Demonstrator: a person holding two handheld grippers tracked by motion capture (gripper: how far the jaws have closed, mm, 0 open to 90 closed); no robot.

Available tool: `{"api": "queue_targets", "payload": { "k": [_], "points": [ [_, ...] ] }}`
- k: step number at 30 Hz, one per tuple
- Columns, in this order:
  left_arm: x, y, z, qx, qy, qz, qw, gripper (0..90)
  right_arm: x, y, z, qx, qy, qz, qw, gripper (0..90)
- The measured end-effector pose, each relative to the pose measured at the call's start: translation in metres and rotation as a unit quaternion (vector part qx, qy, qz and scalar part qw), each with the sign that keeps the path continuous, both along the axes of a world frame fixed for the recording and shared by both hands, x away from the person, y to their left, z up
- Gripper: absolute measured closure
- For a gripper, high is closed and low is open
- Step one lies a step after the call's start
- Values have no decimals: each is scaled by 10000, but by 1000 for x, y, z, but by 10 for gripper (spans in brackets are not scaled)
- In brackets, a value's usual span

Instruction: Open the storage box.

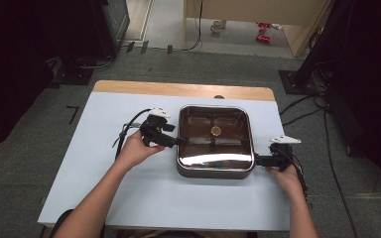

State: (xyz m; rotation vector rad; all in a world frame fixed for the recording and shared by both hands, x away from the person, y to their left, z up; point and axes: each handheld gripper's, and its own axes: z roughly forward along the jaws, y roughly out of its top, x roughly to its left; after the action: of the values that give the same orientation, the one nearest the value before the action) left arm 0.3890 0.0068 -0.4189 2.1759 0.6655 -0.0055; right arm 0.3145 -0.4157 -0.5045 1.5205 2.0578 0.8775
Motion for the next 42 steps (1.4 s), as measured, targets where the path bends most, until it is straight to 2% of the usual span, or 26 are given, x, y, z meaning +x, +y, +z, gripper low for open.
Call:
{"api": "queue_targets", "payload": {
  "k": [11,15,19,22,24,27,31,35,37,41,42],
  "points": [
    [6,-37,7,8,-106,-371,9993,280,0,0,0,-6,-1,8,10000,43],
    [8,-51,6,88,-150,-527,9985,289,0,0,0,-8,-2,10,10000,43],
    [11,-66,3,16,-173,-630,9979,293,0,0,0,-5,6,1,10000,43],
    [14,-78,-2,141,-186,-698,9973,299,0,0,0,-2,6,-2,10000,43],
    [15,-84,-4,140,-194,-741,9970,299,0,0,0,-2,3,-4,10000,43],
    [16,-94,-5,113,-209,-788,9966,306,0,0,0,-3,2,-6,10000,43],
    [18,-103,-5,196,-302,-831,9959,313,0,0,0,-4,2,-6,10000,43],
    [20,-110,-5,33,-251,-820,9963,331,0,0,0,-4,2,-6,10000,43],
    [20,-113,-6,41,-279,-781,9966,343,0,0,0,-4,2,-7,10000,43],
    [21,-116,-8,96,-362,-764,9964,405,0,0,0,-4,3,-8,10000,43],
    [21,-116,-8,115,-378,-783,9961,450,0,0,0,-4,1,-6,10000,43]
  ]
}}
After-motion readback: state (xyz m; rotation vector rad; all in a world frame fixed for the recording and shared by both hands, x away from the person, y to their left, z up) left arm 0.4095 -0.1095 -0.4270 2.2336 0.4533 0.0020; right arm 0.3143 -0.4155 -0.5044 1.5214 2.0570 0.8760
